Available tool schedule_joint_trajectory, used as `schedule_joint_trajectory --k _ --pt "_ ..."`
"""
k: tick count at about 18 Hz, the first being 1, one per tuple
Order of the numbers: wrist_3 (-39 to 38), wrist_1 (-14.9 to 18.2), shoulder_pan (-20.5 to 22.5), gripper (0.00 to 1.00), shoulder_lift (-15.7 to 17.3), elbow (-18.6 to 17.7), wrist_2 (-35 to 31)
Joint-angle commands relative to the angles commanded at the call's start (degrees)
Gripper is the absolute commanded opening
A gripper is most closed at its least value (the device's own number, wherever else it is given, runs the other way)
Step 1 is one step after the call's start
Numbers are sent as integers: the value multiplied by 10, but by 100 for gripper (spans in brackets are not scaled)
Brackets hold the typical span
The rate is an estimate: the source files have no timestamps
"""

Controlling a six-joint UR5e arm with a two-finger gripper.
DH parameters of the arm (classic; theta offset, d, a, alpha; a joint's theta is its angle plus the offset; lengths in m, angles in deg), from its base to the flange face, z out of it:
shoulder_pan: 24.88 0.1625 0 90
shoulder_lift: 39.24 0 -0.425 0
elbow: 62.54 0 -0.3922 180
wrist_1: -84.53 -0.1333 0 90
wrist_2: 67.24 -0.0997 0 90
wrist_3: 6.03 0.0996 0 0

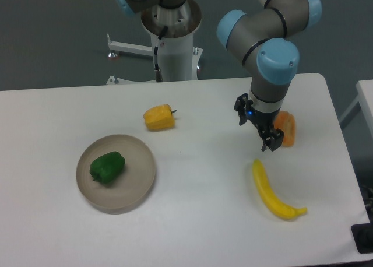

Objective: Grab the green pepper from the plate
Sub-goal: 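Move the open gripper over the green pepper on the plate and lower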

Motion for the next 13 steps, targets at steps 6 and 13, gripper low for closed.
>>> schedule_joint_trajectory --k 6,13 --pt "-20 0 -11 100 -9 9 10" --pt "-172 -6 -121 100 -9 -4 54"
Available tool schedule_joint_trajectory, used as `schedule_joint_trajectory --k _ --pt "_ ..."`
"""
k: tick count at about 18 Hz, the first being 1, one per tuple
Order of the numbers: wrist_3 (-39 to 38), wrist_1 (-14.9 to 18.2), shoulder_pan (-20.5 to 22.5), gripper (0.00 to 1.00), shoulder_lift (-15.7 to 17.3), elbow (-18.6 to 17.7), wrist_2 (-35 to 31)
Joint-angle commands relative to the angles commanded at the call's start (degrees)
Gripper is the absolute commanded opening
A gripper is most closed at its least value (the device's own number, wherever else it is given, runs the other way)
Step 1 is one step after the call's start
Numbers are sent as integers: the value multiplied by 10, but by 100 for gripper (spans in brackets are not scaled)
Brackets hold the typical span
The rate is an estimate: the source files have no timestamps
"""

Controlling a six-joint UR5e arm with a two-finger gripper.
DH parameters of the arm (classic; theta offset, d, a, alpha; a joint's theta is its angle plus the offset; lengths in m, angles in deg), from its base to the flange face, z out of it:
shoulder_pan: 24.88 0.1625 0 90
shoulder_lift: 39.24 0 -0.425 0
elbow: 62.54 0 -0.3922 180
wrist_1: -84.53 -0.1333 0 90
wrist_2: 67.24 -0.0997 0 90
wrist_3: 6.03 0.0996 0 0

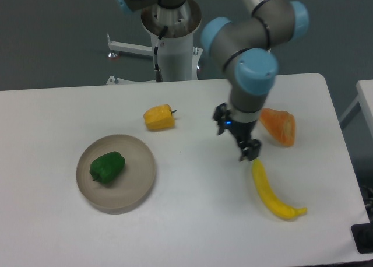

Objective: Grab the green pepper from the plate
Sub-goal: 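Move the open gripper over the green pepper on the plate and lower, then close the gripper on the green pepper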

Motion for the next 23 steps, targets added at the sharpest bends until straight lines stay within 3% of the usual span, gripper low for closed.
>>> schedule_joint_trajectory --k 5,11,20,23 --pt "-112 2 -103 100 -7 -11 9" --pt "-203 -3 -148 100 -38 -13 19" --pt "-239 -10 -184 100 -77 -12 30" --pt "-264 -43 -187 100 -83 -13 37"
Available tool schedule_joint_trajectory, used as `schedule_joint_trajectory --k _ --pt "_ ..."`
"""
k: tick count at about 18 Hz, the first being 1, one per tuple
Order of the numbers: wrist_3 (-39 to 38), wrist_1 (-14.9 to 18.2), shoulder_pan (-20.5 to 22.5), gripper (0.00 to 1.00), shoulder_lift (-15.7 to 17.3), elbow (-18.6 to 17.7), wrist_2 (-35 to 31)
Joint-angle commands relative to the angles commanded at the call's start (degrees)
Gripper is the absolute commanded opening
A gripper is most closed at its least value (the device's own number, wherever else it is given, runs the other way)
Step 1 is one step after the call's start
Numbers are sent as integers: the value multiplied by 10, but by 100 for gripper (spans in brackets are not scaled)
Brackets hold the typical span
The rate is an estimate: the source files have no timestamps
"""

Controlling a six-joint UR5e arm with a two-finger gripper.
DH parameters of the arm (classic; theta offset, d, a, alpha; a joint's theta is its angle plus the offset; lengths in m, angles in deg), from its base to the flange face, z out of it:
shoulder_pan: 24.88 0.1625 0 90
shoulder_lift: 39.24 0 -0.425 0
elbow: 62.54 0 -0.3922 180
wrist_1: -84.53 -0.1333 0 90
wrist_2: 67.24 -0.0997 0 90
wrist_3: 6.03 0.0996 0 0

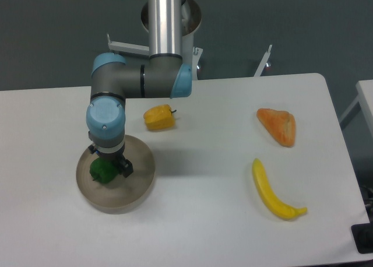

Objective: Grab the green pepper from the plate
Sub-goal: 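Close the gripper on the green pepper, then lift the green pepper off the plate and carry it toward the banana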

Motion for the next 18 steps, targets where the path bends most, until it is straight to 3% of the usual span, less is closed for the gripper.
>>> schedule_joint_trajectory --k 3,4,6,7,12,18 --pt "-13 -13 -3 97 -11 0 0" --pt "-14 -14 -3 80 -11 -1 0" --pt "-13 -14 -2 34 -5 3 -4" --pt "-13 -13 -2 25 0 4 -5" --pt "-3 -7 3 24 43 2 -53" --pt "-1 -7 89 24 101 0 -53"
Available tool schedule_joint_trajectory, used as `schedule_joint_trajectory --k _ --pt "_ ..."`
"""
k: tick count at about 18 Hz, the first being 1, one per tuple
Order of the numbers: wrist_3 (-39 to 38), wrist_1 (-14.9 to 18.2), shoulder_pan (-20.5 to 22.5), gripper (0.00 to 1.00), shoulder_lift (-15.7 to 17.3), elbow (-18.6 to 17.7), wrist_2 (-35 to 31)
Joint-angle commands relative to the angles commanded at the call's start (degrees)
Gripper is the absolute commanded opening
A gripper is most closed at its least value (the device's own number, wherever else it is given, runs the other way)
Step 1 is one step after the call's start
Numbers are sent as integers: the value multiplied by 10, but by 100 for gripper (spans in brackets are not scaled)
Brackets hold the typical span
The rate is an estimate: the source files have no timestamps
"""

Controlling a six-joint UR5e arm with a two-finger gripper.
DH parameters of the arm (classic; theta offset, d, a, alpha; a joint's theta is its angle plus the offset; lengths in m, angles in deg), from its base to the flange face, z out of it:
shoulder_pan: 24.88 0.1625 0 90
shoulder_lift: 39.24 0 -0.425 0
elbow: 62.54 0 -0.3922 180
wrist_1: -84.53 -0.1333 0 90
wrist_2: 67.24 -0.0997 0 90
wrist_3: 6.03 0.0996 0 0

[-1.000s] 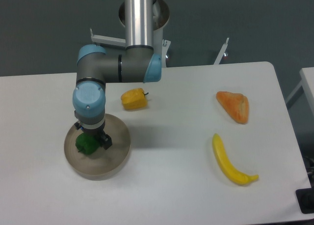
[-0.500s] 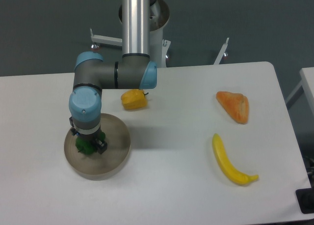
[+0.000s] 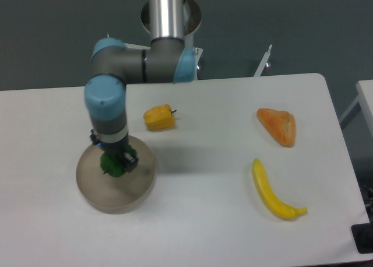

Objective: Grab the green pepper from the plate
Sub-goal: 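Lift the green pepper off the plate and carry it toward the banana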

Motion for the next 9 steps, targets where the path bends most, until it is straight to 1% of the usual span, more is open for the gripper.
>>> schedule_joint_trajectory --k 1,5,6,7,9 --pt "12 -1 24 24 9 0 0" --pt "79 1 93 25 19 1 5" --pt "116 3 116 25 20 -1 4" --pt "147 16 137 25 21 3 4" --pt "171 39 163 25 21 6 0"
